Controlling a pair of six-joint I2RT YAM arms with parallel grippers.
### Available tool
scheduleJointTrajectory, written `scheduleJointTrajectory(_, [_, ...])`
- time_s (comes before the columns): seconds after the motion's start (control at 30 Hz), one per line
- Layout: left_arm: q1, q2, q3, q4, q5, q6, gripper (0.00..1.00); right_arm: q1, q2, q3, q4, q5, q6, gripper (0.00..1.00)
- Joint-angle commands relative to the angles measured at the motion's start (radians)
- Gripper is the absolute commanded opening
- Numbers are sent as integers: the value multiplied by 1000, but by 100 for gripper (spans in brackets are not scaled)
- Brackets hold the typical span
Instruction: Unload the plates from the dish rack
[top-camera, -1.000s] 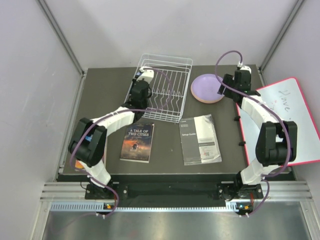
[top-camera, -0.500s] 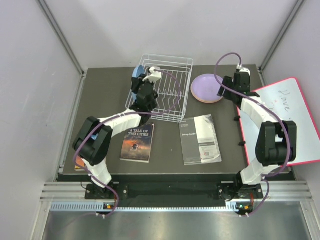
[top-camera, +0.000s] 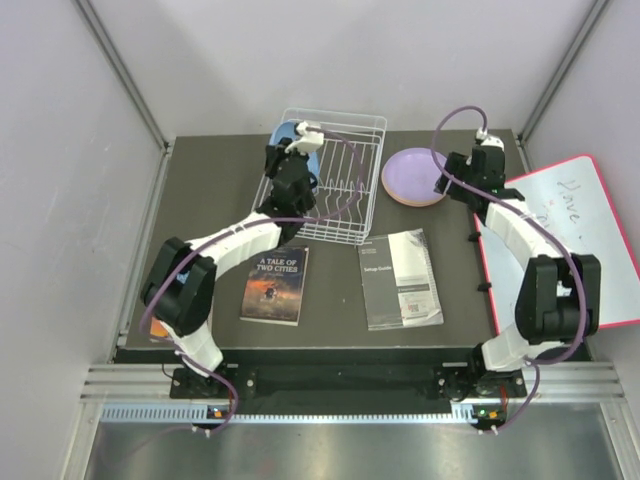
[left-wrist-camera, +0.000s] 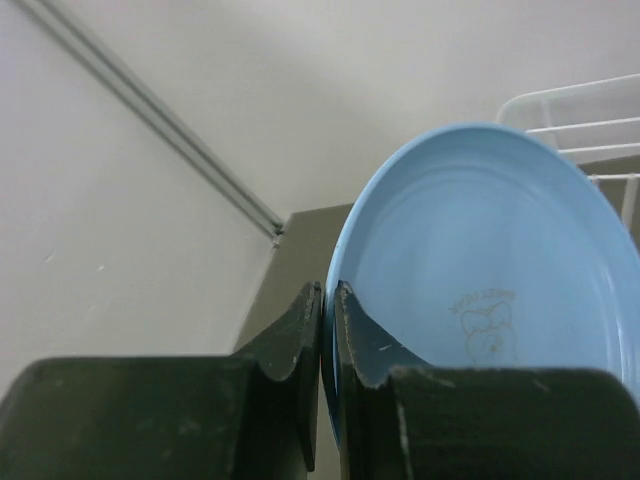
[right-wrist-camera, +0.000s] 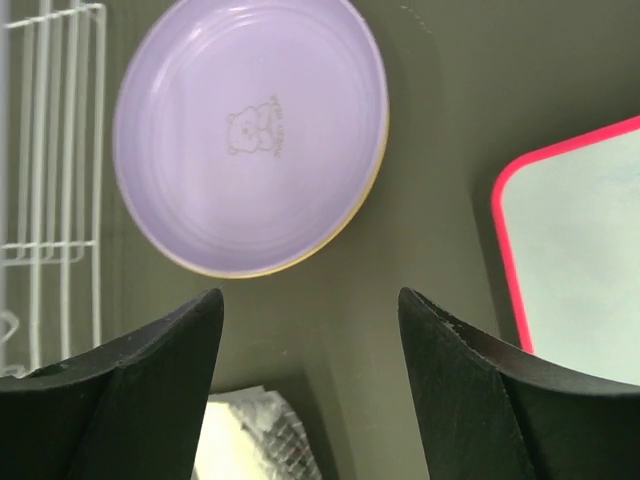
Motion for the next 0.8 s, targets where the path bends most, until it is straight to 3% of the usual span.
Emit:
scheduleJointTrajectory(0.0, [-5, -133, 171, -435, 186, -380, 0, 11, -121, -24, 91, -139, 24, 77])
scheduleJointTrajectory(0.03, [-5, -145, 186, -482, 226, -470, 0, 13, -132, -33, 110, -170, 45, 78])
scheduleJointTrajectory(0.2, [-6, -149, 267, -664, 427, -644, 0, 59, -157, -52, 226, -325, 102, 78])
scheduleJointTrajectory(0.43, [-6, -142, 252, -680, 554, -793, 0, 148, -112, -10, 309, -402, 160, 79])
scheduleJointTrajectory(0.77, [-6, -153, 185, -623, 622, -867, 0, 197, -16, 40, 300, -405, 173, 75])
